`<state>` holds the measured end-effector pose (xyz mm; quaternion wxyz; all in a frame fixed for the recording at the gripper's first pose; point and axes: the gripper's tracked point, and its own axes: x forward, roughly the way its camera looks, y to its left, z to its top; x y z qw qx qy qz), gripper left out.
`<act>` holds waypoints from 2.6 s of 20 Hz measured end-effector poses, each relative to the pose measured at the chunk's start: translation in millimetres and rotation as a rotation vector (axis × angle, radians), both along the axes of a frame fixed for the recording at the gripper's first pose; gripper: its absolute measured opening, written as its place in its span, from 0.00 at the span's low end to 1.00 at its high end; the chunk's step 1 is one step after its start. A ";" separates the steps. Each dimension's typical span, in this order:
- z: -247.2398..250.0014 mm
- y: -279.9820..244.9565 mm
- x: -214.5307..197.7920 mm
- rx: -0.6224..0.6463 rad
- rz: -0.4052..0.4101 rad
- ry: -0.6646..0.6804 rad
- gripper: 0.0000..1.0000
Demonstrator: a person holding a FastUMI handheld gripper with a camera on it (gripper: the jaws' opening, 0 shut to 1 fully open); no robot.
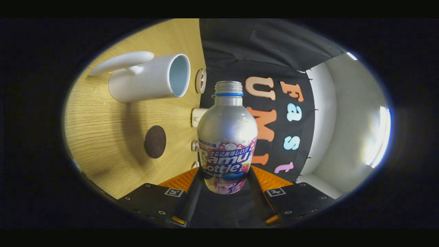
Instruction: Take the bottle from table, then pour the juice into the cup, finally place the bottle on the coaster
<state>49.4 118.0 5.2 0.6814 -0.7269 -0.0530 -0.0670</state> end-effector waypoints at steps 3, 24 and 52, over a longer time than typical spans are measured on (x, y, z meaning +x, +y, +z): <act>-0.8 0.0 2.2 -0.037 -0.001 0.019 0.72; 9.0 11.9 4.7 -0.254 0.026 0.052 0.71; 16.5 16.7 7.0 -0.375 0.037 0.083 0.71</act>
